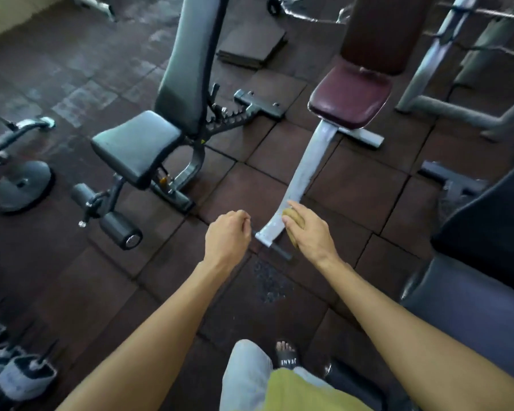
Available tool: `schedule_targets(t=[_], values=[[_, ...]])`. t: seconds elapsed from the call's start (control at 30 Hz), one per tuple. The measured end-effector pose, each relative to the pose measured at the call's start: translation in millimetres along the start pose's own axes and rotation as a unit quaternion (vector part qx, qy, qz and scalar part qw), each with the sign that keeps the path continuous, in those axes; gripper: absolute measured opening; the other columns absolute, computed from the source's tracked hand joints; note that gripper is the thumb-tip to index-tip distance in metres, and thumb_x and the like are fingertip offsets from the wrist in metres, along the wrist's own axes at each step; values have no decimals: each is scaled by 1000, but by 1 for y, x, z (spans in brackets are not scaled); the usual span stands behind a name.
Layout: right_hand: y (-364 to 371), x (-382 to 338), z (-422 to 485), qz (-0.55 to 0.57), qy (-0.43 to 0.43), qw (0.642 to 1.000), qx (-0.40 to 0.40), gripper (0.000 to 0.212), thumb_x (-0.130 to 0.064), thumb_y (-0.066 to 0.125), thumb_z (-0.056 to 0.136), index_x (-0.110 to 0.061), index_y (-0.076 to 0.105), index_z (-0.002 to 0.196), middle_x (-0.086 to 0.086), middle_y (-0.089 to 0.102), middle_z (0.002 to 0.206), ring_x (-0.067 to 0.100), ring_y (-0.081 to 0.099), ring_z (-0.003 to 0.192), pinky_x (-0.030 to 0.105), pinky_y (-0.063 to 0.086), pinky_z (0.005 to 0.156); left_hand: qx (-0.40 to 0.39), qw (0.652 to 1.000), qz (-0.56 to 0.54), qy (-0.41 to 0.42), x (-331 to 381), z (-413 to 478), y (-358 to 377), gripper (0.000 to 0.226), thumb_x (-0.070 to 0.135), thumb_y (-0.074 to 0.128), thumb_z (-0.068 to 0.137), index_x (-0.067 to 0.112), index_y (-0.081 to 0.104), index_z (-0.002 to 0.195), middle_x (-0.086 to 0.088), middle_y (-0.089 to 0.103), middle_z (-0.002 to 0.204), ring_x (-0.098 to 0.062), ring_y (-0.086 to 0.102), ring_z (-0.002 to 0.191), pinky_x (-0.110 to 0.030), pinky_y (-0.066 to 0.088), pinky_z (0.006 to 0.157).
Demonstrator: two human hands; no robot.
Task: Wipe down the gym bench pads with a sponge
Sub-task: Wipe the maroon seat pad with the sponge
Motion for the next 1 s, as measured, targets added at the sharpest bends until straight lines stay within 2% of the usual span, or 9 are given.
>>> schedule_targets(t=[0.03, 0.1, 0.23, 0.5, 0.6, 0.77, 0.9, 1.0], values=[[-7, -5, 19, -14, 8, 1000, 13, 43, -32, 62, 96, -25, 56, 138, 2, 65, 129, 16, 60, 118, 36, 47, 103, -11, 1000, 2, 16, 7, 26, 0, 19, 22, 50, 94, 18, 68, 100, -1, 68, 94, -29, 62, 93, -43, 50, 80], [-20, -13, 58, -19, 22, 999, 41, 43, -33, 62, 95, -23, 57, 137, 4, 64, 130, 21, 59, 121, 38, 46, 104, -20, 999, 4, 45, 20, 79, 1, 19, 22, 50, 93, 18, 67, 99, -1, 68, 94, -29, 63, 93, -42, 50, 80], [-46, -29, 126, -53, 25, 994, 94, 41, -30, 60, 98, -16, 56, 136, 2, 61, 133, 18, 55, 124, 22, 38, 99, -29, 993, 1, 113, 53, 179, 6, 19, 20, 49, 93, 17, 67, 96, -1, 67, 93, -29, 62, 90, -41, 49, 78], [-106, -26, 230, -45, 78, 973, 212, 40, -29, 65, 95, -18, 60, 133, 0, 63, 127, 16, 57, 120, 25, 40, 103, -96, 971, -10, 219, 132, 333, 30, 21, 21, 48, 92, 19, 68, 98, 0, 67, 93, -27, 62, 89, -40, 50, 78], [-124, -13, 274, -39, 104, 969, 219, 41, -30, 65, 95, -19, 59, 134, -2, 62, 126, 13, 57, 118, 19, 37, 98, -119, 962, -6, 245, 158, 383, 51, 21, 20, 48, 93, 19, 68, 101, 0, 67, 95, -26, 62, 91, -40, 50, 80], [-163, 35, 374, -44, 115, 970, 211, 40, -31, 64, 95, -21, 59, 134, -5, 61, 125, 8, 56, 114, 16, 33, 94, -140, 961, 6, 240, 194, 484, 114, 24, 17, 48, 94, 17, 68, 107, -1, 67, 99, -25, 61, 93, -38, 49, 80], [-203, 105, 487, -42, 106, 975, 188, 41, -33, 62, 96, -24, 57, 136, -9, 58, 129, 9, 57, 116, 28, 47, 98, -143, 965, 10, 220, 224, 577, 194, 23, 13, 51, 93, 15, 66, 110, -4, 66, 104, -28, 59, 97, -40, 48, 81], [-225, 159, 566, -75, 96, 978, 170, 42, -35, 59, 98, -27, 54, 139, -13, 53, 135, 5, 51, 123, 17, 35, 103, -140, 968, 24, 207, 241, 638, 260, 23, 12, 53, 92, 14, 63, 113, -5, 64, 109, -30, 56, 100, -41, 47, 84]])
Point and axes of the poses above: each hand's wrist, its own z-axis towards the middle knuckle, its own y-axis out of the palm, x = y × z, the point moved 7 cm from there along z, towards the middle knuckle
